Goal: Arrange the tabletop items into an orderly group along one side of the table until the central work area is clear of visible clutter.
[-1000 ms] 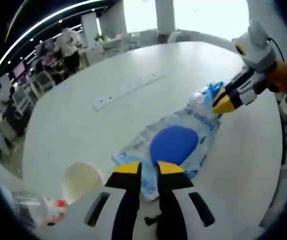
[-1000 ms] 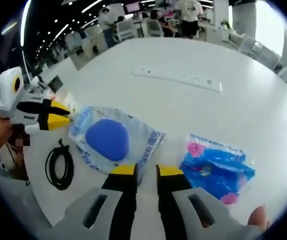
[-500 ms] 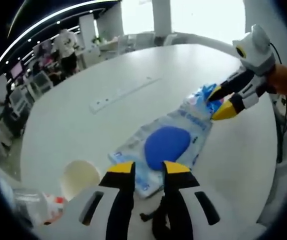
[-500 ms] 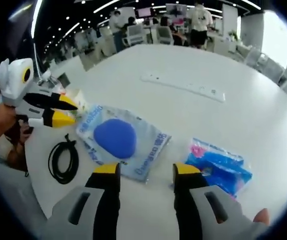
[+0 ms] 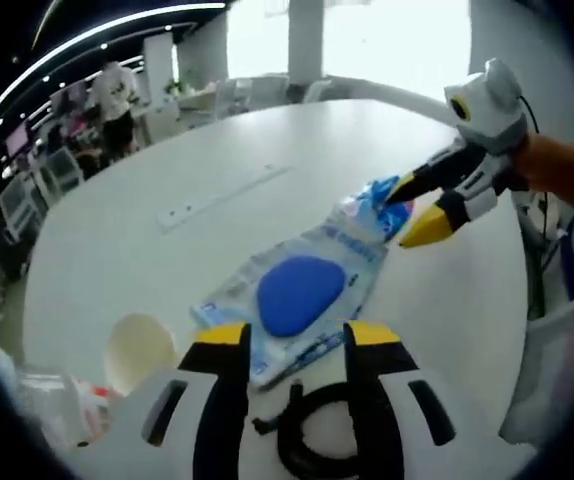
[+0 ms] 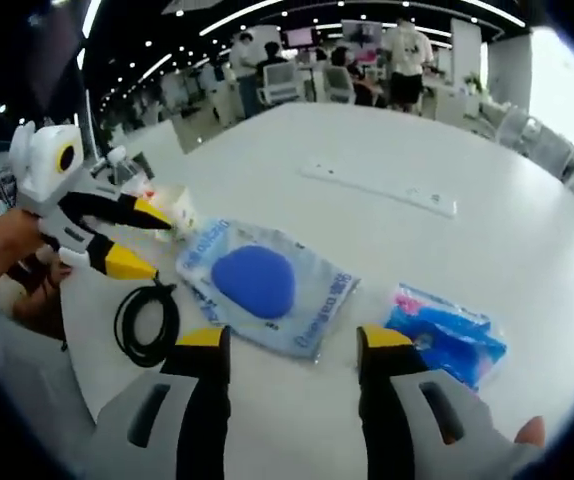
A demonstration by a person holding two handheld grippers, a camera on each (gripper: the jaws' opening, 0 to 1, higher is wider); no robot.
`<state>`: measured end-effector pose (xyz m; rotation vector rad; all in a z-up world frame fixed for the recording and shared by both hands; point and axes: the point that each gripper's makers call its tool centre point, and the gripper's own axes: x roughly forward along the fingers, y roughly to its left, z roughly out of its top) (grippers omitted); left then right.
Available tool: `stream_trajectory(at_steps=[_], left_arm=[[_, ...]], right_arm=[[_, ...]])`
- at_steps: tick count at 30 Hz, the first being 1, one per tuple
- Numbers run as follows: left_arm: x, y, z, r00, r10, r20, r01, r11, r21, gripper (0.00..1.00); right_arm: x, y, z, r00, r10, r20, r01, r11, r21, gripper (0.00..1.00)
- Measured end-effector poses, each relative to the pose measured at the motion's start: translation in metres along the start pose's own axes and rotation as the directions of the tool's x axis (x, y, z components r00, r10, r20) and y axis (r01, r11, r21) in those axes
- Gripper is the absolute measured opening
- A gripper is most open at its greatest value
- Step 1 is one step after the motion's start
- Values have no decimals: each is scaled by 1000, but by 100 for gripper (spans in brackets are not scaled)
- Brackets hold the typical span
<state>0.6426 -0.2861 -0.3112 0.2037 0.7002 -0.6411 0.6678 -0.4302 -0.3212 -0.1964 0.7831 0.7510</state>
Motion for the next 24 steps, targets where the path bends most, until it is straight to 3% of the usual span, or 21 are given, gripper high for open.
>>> stream_trajectory(at_steps=[10, 24], left_arm=[[-16, -19, -1, 996, -72, 61, 73, 997, -4, 50], [-35, -55, -21, 981, -167, 100, 165, 986, 26, 63]], right_arm=[[-12, 12, 3, 1000, 7, 19, -6, 1000, -24, 62], [-26, 35, -9, 999, 28, 15, -27, 998, -49, 68]])
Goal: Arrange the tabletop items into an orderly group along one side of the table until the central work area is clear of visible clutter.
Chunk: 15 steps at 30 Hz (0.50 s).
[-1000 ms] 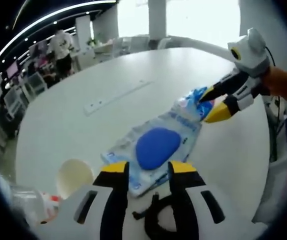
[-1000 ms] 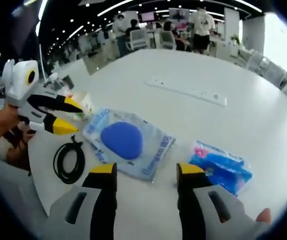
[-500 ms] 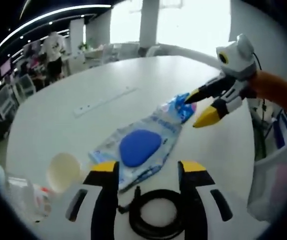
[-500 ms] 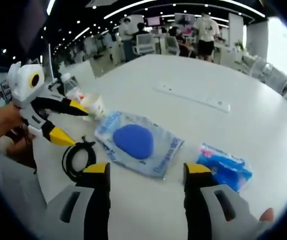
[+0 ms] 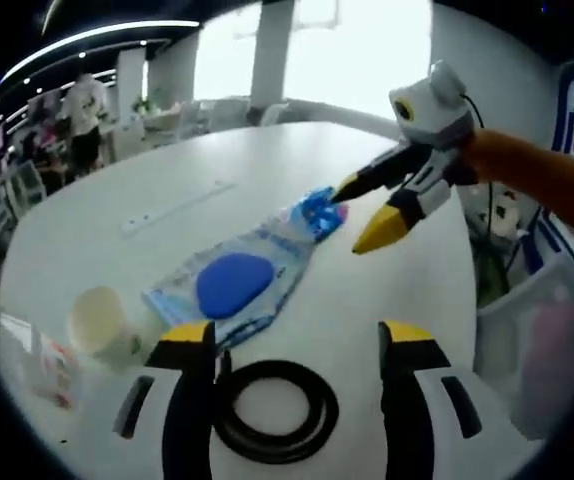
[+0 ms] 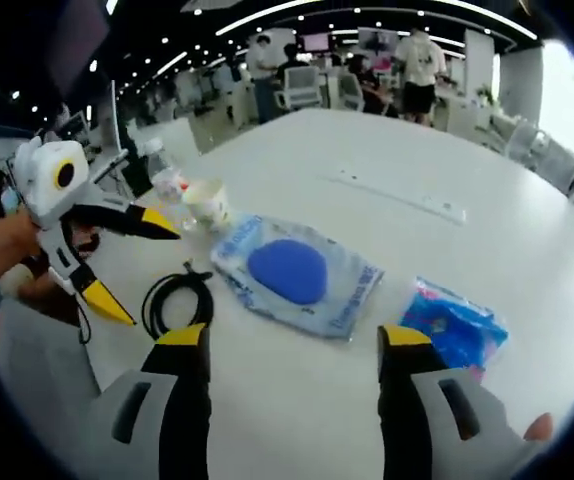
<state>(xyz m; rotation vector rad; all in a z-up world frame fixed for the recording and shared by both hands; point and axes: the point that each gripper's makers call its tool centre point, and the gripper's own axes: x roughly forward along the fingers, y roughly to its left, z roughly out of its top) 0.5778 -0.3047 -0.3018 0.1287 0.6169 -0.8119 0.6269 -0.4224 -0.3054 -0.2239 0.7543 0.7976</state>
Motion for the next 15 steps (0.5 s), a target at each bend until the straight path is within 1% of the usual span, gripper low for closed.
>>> stream_trajectory(at_steps=[6, 9, 15], left_arm=[[-11, -9, -12, 1000, -10, 6, 10, 1000, -14, 65], [-19, -9, -18, 1000, -6, 11, 6, 1000, -29, 67], [-34, -8, -27, 999, 10, 35, -9, 999, -52, 68]], right_arm=[[-4, 13, -6, 1000, 13, 1, -13, 1000, -4, 69], [-5, 21, -9, 1000, 20, 0, -20, 1000, -6, 69], [-8, 39, -14, 999, 39, 11, -39, 999, -3, 69]])
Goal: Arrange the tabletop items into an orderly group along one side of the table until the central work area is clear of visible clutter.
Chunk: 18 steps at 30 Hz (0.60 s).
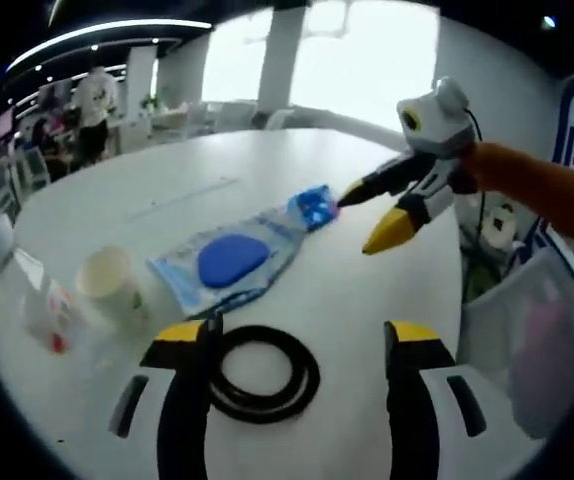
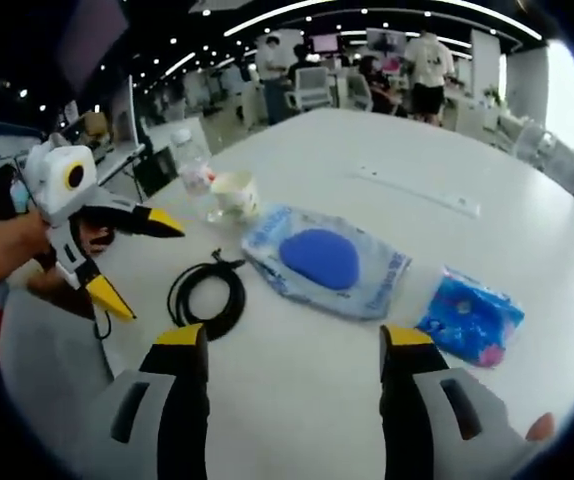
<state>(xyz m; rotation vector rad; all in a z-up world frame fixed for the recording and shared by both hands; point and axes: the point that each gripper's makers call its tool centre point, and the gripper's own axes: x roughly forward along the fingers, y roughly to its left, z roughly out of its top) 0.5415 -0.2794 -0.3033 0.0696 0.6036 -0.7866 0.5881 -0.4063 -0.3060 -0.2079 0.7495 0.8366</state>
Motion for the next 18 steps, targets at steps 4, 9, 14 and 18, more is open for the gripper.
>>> stream_trajectory(at_steps=[4, 9, 14, 18], left_arm=[[-14, 7, -10, 1000, 18, 7, -17, 999, -31, 70], [-28, 15, -23, 999, 40, 21, -38, 996, -82, 70], [-37, 20, -36, 998, 57, 10, -55, 994, -98, 70], [-39, 20, -41, 998, 59, 9, -58, 992, -109, 70]], right_arm=[[2, 17, -8, 1000, 21, -3, -21, 1000, 3, 69], [4, 34, -17, 999, 45, -3, -45, 999, 15, 69], [7, 49, -27, 998, 65, -14, -65, 998, 24, 69], [11, 60, -33, 996, 79, -28, -78, 997, 21, 69]])
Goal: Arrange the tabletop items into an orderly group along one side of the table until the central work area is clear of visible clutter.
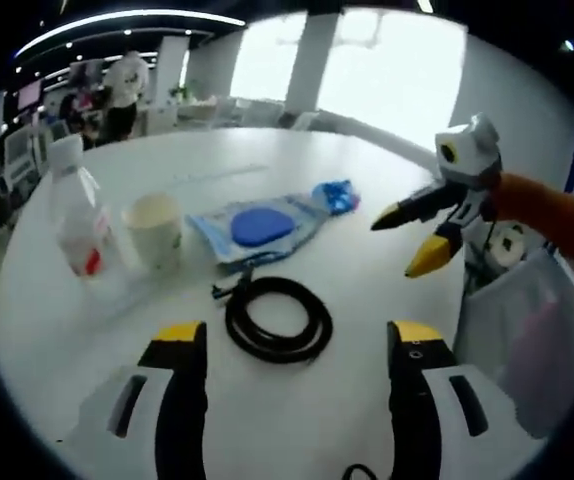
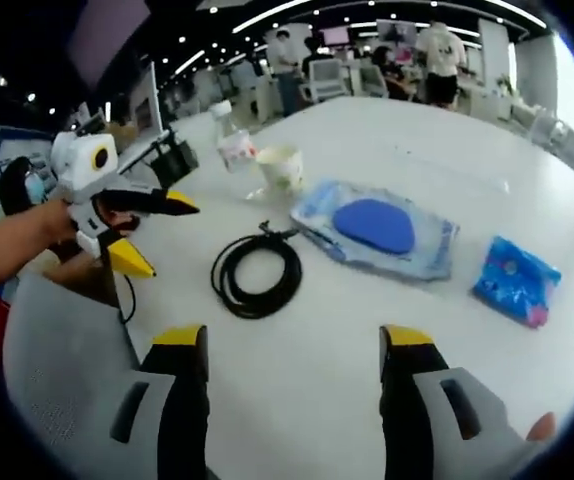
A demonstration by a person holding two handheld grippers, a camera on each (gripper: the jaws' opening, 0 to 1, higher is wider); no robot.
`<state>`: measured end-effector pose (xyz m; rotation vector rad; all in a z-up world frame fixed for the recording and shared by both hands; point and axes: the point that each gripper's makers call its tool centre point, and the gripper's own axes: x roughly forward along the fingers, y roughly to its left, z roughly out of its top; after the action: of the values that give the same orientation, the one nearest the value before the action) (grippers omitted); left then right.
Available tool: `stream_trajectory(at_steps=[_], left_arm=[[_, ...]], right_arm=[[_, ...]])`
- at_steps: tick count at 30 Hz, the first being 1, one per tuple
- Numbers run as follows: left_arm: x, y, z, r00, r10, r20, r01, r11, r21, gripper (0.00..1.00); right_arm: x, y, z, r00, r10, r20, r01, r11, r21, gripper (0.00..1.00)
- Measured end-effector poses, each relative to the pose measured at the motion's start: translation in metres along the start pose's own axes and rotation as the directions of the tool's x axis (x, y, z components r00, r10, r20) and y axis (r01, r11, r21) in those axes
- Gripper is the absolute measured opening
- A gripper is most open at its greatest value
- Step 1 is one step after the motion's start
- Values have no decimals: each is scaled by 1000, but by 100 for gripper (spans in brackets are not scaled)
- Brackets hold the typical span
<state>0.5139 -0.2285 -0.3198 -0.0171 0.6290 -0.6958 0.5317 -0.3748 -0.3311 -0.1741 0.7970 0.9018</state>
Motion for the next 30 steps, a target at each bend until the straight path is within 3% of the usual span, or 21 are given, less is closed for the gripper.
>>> stream_trajectory(at_steps=[12, 30], left_arm=[[13, 13, -18, 999, 7, -40, -9, 999, -41, 67], [40, 29, -25, 998, 13, -65, -20, 994, -105, 59]], right_arm=[[25, 18, 12, 999, 30, 19, -30, 999, 29, 65], [71, 10, 18, 998, 48, -38, -46, 998, 45, 57]])
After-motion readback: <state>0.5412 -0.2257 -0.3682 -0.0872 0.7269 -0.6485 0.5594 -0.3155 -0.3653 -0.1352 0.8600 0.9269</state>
